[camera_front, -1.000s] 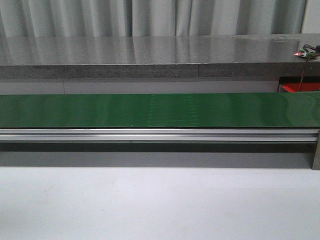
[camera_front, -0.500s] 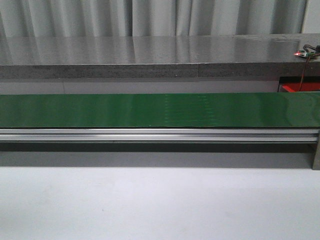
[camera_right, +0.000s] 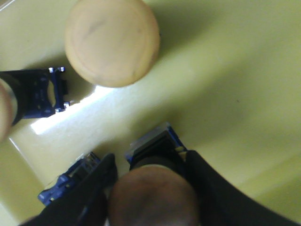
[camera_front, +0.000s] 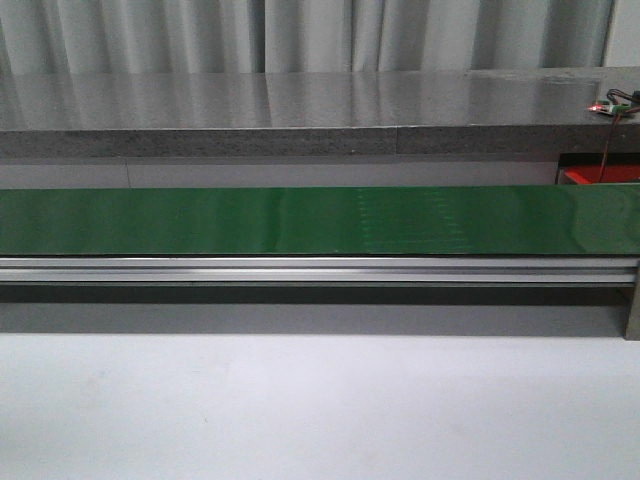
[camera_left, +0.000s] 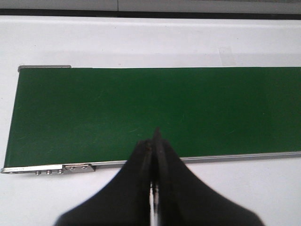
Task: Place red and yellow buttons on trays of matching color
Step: 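Place the yellow button in the yellow tray and open the right gripper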
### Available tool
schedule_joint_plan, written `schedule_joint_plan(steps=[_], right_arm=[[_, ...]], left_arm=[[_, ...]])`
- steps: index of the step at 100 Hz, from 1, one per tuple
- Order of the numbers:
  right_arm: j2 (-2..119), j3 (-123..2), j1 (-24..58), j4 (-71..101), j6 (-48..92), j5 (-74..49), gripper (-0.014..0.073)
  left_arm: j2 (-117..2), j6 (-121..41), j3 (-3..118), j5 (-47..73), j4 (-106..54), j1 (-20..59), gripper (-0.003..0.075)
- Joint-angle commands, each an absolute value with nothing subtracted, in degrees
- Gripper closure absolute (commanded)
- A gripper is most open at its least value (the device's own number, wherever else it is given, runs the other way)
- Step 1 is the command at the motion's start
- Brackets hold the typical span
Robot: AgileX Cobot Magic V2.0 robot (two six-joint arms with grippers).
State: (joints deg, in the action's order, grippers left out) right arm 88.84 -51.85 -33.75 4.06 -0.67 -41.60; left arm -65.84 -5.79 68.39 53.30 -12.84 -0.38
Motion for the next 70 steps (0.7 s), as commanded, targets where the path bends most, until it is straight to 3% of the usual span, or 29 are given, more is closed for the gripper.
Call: schedule_joint_plan(steps=[1,18,22,70], right_arm=[[87.6,-53.01,-34.06,3.27,-0.74,-39.78,0.0453],[87.6,-53.01,-34.06,3.27,-0.86,-39.34,0.0164],[87.6,-53.01,-34.06,3.27,-1.01,-39.54,0.0134],[83.83,-53.07,-34.06,3.32,-1.19,-41.64,0.0123]], left_arm=[[-64.45,-5.6,69.81,50.55,-13.87,0.06,0.074],[-64.45,-5.6,69.81,50.55,-13.87,0.06,0.0739],[-64.45,-5.6,69.81,50.55,-13.87,0.06,0.0739],[-64.45,-5.6,69.81,50.77,-13.87,0.06,0.0739]])
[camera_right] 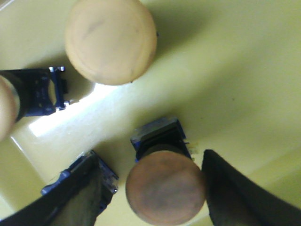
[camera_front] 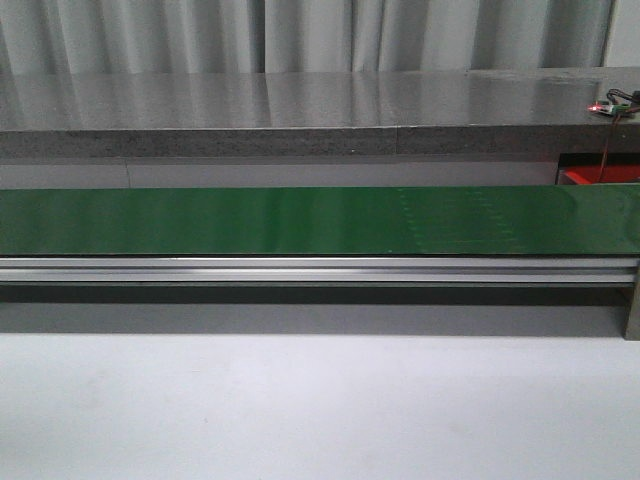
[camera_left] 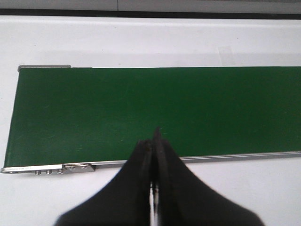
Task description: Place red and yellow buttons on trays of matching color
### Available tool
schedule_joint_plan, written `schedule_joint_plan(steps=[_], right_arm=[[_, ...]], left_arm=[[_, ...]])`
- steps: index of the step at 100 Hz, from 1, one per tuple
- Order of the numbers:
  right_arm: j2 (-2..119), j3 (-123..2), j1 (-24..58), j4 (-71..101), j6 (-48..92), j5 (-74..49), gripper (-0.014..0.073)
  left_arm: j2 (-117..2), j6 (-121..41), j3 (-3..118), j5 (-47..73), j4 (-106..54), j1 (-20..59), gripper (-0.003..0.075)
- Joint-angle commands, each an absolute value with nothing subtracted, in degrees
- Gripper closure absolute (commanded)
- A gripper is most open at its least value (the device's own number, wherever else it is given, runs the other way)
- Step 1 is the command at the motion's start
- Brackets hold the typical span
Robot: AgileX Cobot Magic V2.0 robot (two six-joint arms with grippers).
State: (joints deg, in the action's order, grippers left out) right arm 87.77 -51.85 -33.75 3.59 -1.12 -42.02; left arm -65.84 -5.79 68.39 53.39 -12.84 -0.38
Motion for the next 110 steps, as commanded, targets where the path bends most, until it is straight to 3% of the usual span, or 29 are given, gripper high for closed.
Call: schedule_joint_plan(steps=[1,21,31,38,57,110], right_arm=[[83.51,-53.07,-34.06,3.32,-1.19,-41.64,0.0123],[78.14,-53.07,-34.06,3.27,-1.25,-42.79,0.0127],[74.91,-53.07,-33.75,3.31,-1.25,-43.57,0.0193],[72.24,-53.07,-32.93,3.31,-1.25,-43.89,0.0295],[64.23,-53.07,-28.45,3.25,-1.2,-44.11,0.0673],[47.4,-53.07,-11.87,2.95,0.6,-42.67,0.0667]], left_arm=[[-64.45,-5.6,69.81,50.77,-13.87,0.06,0.0739],[-64.45,-5.6,69.81,49.89,-13.87,0.06,0.0739],[-64.45,-5.6,69.81,49.89,-13.87,0.06,0.0739],[-64.45,-5.6,69.81,49.89,-13.87,0.06,0.0739],[-64.45,-5.6,69.81,49.89,-13.87,0.06,0.0739],[-64.56,-5.6,69.81,49.89,-13.87,0.06,0.0739]])
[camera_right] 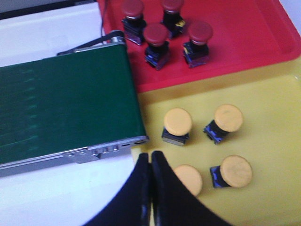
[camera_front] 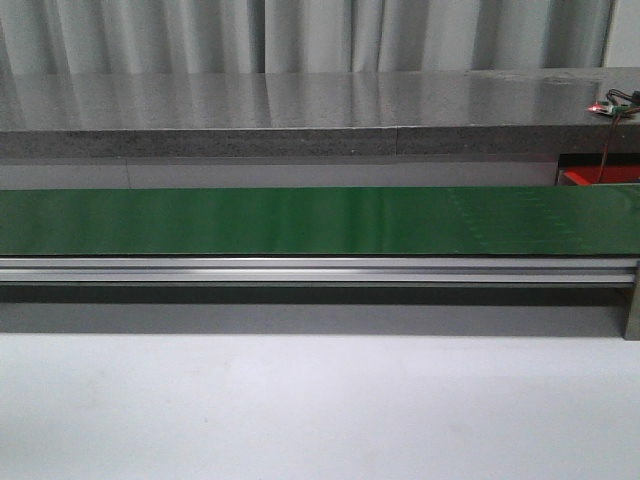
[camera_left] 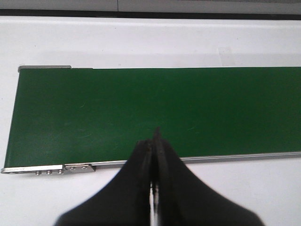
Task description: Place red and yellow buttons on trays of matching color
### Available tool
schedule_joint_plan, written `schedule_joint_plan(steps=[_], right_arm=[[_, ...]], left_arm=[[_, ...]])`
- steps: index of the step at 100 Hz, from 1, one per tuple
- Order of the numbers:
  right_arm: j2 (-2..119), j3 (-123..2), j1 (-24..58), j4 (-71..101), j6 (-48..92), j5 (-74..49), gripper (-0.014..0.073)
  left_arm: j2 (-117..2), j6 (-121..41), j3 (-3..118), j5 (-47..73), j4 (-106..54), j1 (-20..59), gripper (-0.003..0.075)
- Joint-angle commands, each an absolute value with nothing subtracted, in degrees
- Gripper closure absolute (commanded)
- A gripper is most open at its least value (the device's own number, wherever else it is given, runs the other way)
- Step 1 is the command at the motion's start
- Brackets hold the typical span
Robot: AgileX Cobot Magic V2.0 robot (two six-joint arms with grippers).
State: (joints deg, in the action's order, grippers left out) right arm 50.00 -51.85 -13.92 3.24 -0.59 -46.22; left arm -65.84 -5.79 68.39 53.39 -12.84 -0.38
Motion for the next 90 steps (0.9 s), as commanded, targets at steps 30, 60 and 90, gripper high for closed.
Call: schedule_joint_plan(steps=[30,60,90], right_arm=[[38.08,-52.92,-7.72,3.0,0.6,-40.37,0.0667],[29.51,-46.56,-6.39,3.16,0.99,-34.06,0.0667],[19.81,-35.98,-4.09,3.3,1.03,-24.47,0.0667]], left_arm=[[-64.56,-5.6,69.81,49.89,-13.87,0.06,0.0739],[-64.56,-5.6,69.81,49.89,-13.87,0.06,0.0739],[-64.56,-5.6,69.81,49.89,-13.87,0.06,0.0739]])
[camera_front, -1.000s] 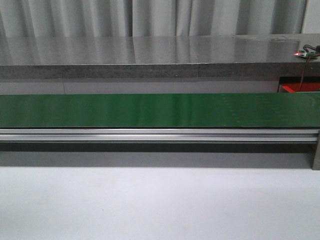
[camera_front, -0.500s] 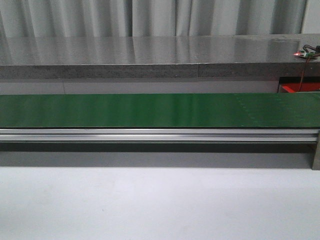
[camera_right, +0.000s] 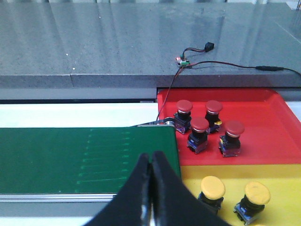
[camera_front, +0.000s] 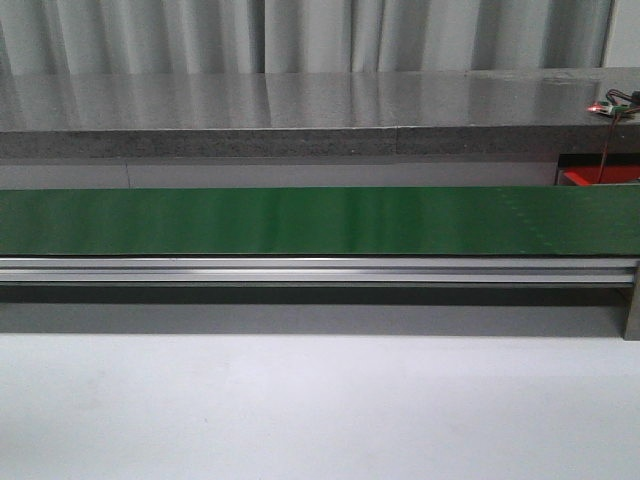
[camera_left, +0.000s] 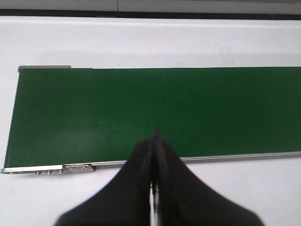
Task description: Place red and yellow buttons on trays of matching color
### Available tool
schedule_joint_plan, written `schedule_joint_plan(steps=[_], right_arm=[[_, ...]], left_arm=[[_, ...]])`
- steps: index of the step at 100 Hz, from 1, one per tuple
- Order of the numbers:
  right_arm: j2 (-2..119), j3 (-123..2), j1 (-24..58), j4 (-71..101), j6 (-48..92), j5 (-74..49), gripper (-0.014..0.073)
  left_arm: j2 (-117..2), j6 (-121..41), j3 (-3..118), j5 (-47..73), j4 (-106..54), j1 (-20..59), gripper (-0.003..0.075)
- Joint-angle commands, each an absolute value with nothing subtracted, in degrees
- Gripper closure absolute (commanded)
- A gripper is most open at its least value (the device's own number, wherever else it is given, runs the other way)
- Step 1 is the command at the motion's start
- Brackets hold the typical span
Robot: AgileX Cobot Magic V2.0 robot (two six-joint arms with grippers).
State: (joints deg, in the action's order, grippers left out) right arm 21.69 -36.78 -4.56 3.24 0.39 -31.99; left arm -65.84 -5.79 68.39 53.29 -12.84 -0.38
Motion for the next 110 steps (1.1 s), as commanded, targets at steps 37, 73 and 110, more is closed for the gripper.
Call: schedule_joint_plan(steps=[37,73,110], right_arm=[[14.64,-24.71,-2.44,3.24,1.44,-10.55,0.0667],[13.78,-15.77,1.83,2.37,1.87,-1.53,0.0667],[3.06,-7.02,-2.95,0.0,1.33,-2.4,0.0667]], left_arm=[[-64.56,-5.6,69.81,49.89,-13.87,0.06,0.074],[-64.56,-5.6,69.81,49.89,-13.87,0.06,0.0739],[-64.56,-5.6,69.81,49.89,-13.87,0.06,0.0739]])
